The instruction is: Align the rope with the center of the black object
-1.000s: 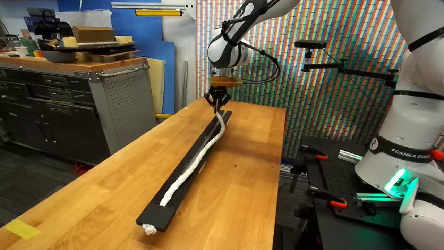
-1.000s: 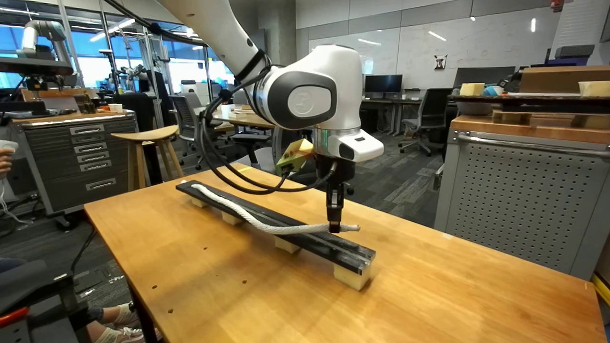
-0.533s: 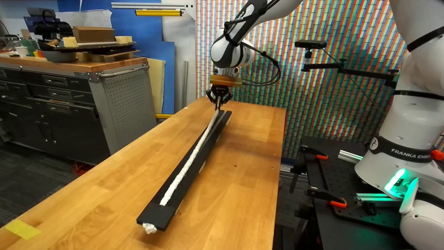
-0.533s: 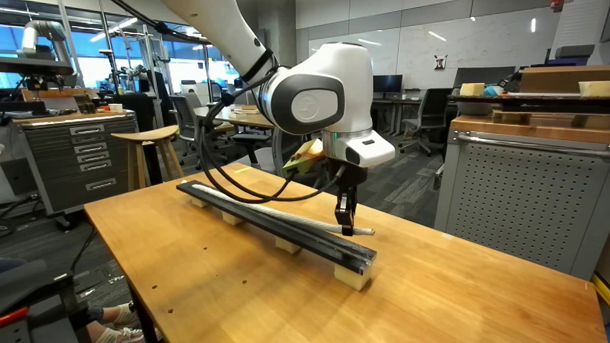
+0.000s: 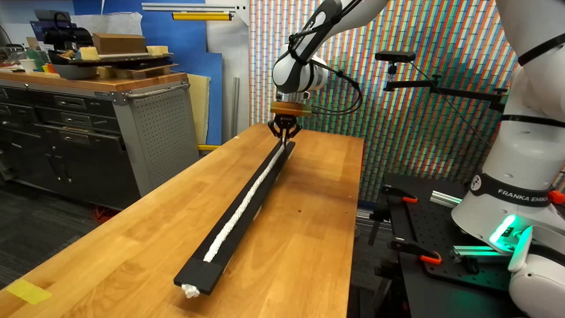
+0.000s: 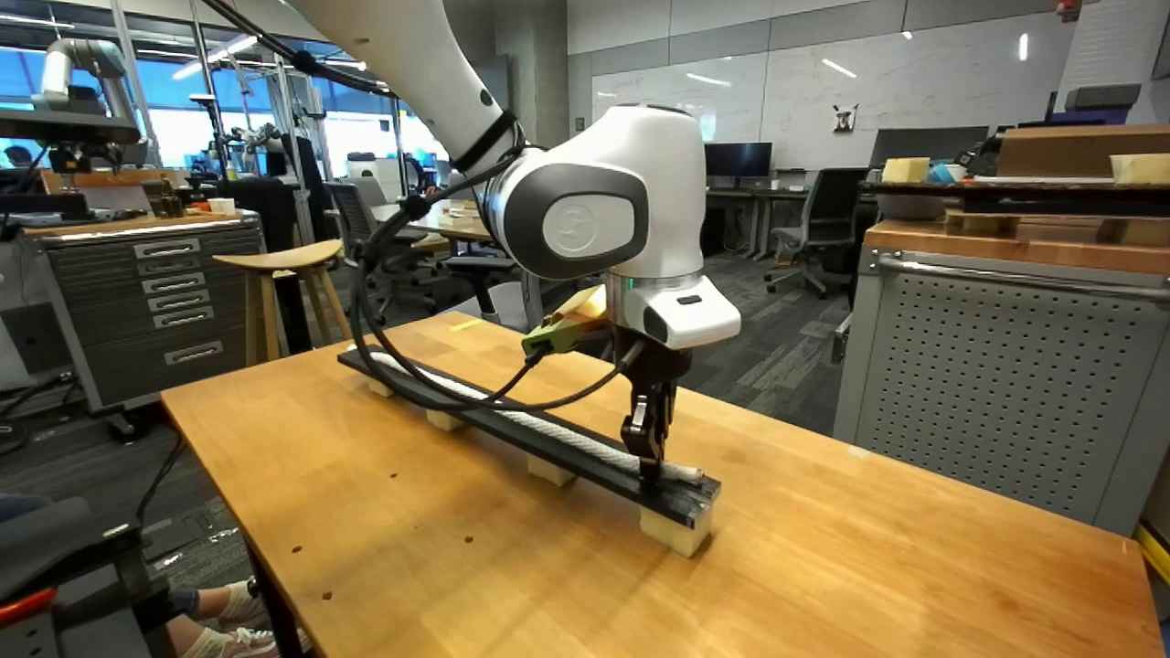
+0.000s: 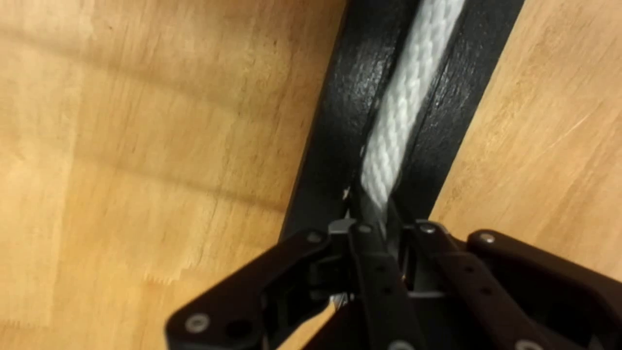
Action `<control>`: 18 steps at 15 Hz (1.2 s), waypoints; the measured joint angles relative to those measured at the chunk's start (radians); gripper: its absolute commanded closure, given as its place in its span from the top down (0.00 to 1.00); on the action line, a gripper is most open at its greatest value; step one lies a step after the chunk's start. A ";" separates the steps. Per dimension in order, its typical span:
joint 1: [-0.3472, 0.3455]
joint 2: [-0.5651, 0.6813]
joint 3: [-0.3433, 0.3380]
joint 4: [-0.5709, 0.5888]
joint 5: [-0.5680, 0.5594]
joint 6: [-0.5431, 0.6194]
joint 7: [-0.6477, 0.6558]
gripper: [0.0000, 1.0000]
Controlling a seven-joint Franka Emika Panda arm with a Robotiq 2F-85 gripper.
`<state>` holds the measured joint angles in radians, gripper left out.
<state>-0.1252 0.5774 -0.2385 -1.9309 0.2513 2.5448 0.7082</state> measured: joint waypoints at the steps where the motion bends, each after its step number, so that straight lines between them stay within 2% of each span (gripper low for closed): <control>1: 0.000 0.000 0.001 -0.001 0.001 0.004 0.010 0.03; 8: 0.005 -0.002 0.001 -0.018 0.022 0.071 0.133 0.03; 13: 0.028 -0.004 -0.015 -0.042 0.022 0.112 0.251 0.03; 18: 0.051 -0.013 -0.037 -0.065 0.012 0.125 0.316 0.03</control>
<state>-0.0738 0.5642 -0.2753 -1.9956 0.2634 2.6702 1.0243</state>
